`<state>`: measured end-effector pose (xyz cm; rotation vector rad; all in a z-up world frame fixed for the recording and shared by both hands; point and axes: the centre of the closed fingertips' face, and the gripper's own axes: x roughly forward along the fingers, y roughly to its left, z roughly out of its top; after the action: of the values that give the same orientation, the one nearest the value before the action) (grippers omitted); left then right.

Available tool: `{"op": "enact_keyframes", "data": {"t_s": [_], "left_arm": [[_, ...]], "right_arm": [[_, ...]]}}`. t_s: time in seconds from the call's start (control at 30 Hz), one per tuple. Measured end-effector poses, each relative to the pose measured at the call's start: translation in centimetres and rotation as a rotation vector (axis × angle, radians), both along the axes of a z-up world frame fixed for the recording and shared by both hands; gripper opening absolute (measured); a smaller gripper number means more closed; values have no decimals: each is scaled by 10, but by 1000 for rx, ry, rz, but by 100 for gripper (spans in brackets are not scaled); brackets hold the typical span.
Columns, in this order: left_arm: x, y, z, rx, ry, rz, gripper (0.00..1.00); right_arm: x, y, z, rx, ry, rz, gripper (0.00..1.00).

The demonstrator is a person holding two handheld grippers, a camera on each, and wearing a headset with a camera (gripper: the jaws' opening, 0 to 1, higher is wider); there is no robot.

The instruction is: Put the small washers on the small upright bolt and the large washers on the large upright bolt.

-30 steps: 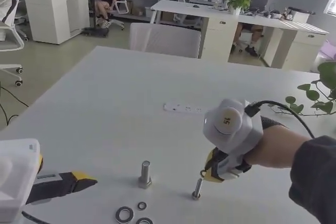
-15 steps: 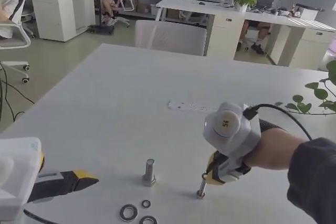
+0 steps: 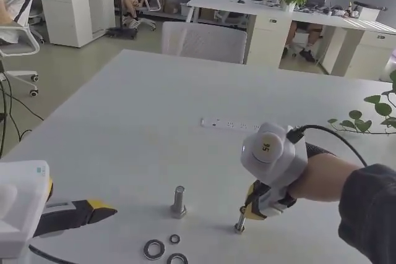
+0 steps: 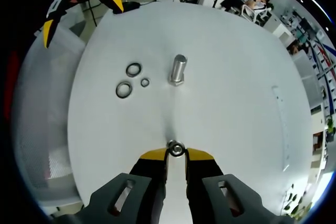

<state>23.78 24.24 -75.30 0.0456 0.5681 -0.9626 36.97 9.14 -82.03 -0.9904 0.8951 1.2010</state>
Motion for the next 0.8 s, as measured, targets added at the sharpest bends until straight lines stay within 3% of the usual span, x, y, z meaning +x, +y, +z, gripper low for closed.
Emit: {"op": "enact_keyframes", "data": {"t_s": [0.8], "left_arm": [[1,0,-1,7,7,-3,86]], "right_arm": [[-3,1,-26,-6,48,-13,13]]}}
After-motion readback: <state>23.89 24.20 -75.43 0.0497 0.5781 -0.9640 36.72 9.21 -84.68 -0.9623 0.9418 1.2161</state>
